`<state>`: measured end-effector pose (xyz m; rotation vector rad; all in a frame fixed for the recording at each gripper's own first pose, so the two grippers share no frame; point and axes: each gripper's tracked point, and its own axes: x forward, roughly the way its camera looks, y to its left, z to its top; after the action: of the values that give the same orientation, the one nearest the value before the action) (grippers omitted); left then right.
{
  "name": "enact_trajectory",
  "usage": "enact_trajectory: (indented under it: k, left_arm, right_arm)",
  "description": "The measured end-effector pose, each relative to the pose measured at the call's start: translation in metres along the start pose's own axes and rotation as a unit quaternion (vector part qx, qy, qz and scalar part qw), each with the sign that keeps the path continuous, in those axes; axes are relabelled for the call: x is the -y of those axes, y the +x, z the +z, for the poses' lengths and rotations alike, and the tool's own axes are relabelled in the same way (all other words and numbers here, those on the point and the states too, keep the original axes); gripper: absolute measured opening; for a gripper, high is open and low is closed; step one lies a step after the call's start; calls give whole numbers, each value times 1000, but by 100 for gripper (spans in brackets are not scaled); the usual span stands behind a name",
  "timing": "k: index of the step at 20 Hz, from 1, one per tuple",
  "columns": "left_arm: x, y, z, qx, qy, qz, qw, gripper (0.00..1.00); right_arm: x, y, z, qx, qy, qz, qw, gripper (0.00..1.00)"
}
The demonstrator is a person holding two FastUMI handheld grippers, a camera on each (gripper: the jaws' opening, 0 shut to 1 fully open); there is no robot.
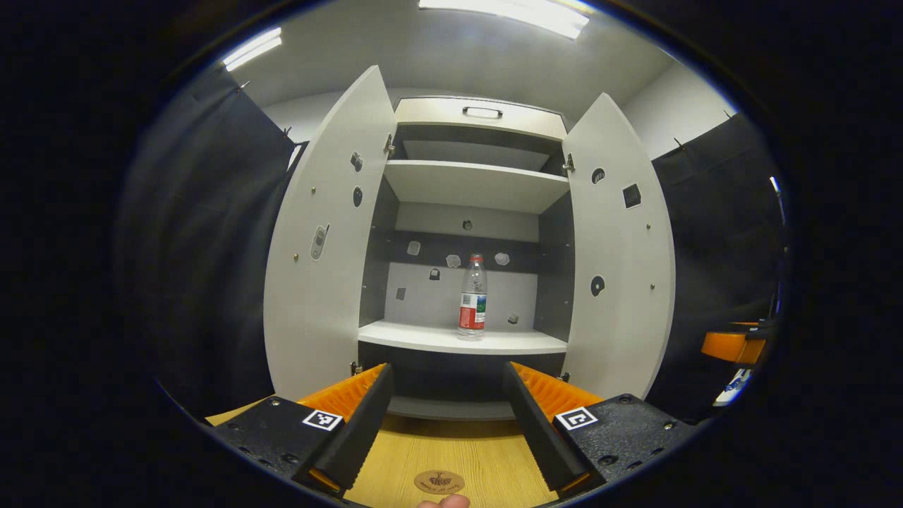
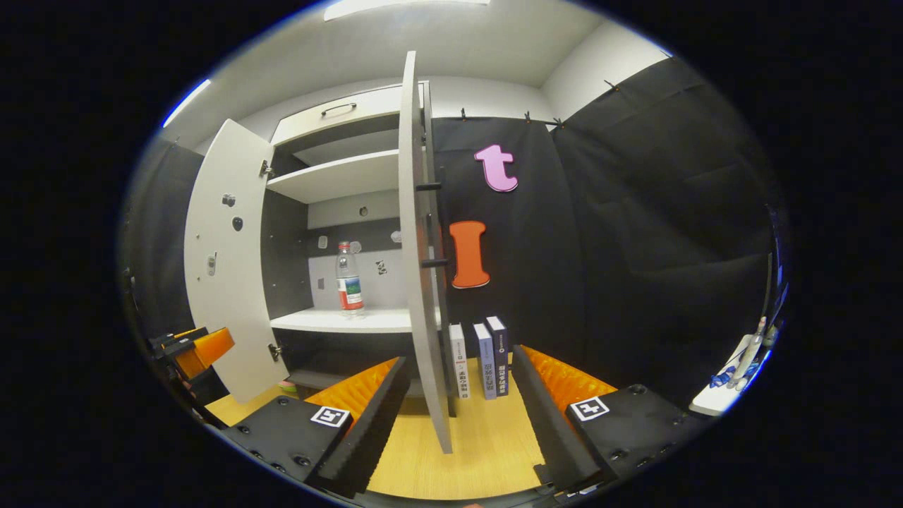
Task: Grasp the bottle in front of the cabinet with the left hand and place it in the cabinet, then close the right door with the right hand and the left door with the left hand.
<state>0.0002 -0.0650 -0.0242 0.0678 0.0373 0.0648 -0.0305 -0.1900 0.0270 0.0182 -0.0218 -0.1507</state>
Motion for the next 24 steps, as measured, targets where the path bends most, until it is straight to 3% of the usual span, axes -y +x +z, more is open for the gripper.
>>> enact_trajectory:
  k: [3,4,5,8,9,10,24]
  left_arm:
    - [-3,4,-4,-5,4,-16,1000,95]
    - [-6,6,-4,-4,7,-20,1000,95]
    - [-8,7,-4,-5,10,-23,1000,95]
    - [-11,9,-6,-8,3,-34,999,95]
    - [-13,11,-5,-7,0,-35,999,95]
    - [-16,11,-5,-7,-3,-35,999,95]
    - [-59,9,-10,-11,0,-7,1000,95]
  right_arm:
    - [11,12,35,28,16,-17,999,97]
    - [16,17,47,37,18,-23,999,89]
    - [19,23,58,43,19,-27,999,97]
    - [28,41,81,48,20,-38,998,100]
    - [29,47,87,49,18,-39,998,89]
    - [30,55,91,50,13,-40,998,97]
    - [4,94,93,47,-19,-37,998,97]
